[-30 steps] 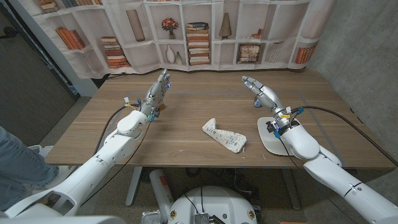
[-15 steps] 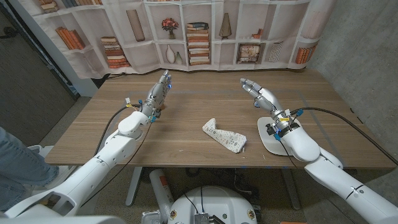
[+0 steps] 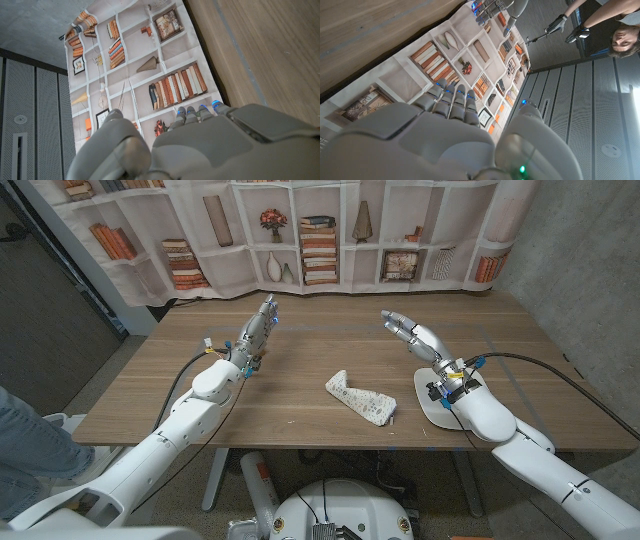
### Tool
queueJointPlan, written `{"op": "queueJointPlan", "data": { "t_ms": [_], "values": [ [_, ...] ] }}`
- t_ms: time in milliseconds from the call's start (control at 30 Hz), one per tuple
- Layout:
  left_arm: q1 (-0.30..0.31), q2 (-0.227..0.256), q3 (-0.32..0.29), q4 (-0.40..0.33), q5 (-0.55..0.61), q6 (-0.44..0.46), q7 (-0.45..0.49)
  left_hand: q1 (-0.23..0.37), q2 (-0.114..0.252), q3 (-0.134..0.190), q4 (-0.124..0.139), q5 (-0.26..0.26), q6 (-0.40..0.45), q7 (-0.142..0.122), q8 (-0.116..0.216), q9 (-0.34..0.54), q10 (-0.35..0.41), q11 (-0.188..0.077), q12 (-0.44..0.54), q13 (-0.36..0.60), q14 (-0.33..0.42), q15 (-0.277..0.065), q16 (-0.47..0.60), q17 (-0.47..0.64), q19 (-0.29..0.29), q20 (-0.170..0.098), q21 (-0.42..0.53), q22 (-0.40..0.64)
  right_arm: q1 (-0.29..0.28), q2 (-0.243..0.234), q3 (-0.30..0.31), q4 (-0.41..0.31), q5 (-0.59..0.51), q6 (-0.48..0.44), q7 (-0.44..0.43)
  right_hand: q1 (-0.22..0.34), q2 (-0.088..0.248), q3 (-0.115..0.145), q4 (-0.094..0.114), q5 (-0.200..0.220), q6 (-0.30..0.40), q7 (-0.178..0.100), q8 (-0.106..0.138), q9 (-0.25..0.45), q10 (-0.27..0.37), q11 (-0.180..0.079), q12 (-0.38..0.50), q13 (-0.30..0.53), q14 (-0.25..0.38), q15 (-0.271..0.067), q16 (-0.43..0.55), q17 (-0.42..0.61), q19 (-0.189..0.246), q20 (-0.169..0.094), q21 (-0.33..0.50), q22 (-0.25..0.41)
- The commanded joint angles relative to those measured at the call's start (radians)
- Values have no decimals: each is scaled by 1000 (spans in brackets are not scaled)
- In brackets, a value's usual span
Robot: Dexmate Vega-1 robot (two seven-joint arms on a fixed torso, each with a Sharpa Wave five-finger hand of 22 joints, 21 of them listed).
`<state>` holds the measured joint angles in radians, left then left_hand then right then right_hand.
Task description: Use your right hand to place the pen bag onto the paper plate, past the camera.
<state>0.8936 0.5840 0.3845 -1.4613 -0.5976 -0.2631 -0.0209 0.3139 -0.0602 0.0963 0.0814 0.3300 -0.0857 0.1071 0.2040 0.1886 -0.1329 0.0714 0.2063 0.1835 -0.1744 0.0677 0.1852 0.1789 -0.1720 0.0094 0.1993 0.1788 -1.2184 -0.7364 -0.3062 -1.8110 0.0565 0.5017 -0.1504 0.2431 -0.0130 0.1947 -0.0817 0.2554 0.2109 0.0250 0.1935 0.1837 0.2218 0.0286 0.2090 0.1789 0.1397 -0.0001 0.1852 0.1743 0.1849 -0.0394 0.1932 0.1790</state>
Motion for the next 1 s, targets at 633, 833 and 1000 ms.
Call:
{"op": "queueJointPlan", "data": {
  "t_ms": [633, 833, 1000],
  "values": [
    [23, 22, -8, -44, 4, 10, 11, 19, 4, -4, -5, 4, -1, -3, -3, 1, -3, -6, -3, 4, -26, 3, 2, 2, -53, 8, 1, 3, -64, -16, 15, -59, -137, -34, -68, 21, 2, 2, -13, 7, 12, -4, 7, 4, 17, -4, 8, 4, 13, -10, 3, 5, 14, -18, 7, 2],
    [24, 21, -10, -41, 6, 1, 9, 21, 5, -4, -6, 3, -1, -4, -4, 1, -3, -5, -3, 4, -26, 3, 2, 3, -55, 9, 1, 3, -77, -17, 17, -75, -180, -43, -91, 25, 2, 3, -16, 8, 14, -5, 7, 4, 20, -4, 9, 4, 15, -11, 3, 5, 15, -19, 7, 2],
    [25, 20, -11, -38, 7, -6, 9, 23, 6, -5, -6, 3, 0, -4, -3, 1, -2, -7, -2, 4, -25, 3, 2, 3, -55, 10, 1, 3, -85, -17, 18, -84, -214, -50, -107, 27, 2, 3, -17, 9, 16, -6, 8, 4, 21, -7, 9, 4, 16, -11, 3, 5, 16, -19, 7, 2]
  ]
}}
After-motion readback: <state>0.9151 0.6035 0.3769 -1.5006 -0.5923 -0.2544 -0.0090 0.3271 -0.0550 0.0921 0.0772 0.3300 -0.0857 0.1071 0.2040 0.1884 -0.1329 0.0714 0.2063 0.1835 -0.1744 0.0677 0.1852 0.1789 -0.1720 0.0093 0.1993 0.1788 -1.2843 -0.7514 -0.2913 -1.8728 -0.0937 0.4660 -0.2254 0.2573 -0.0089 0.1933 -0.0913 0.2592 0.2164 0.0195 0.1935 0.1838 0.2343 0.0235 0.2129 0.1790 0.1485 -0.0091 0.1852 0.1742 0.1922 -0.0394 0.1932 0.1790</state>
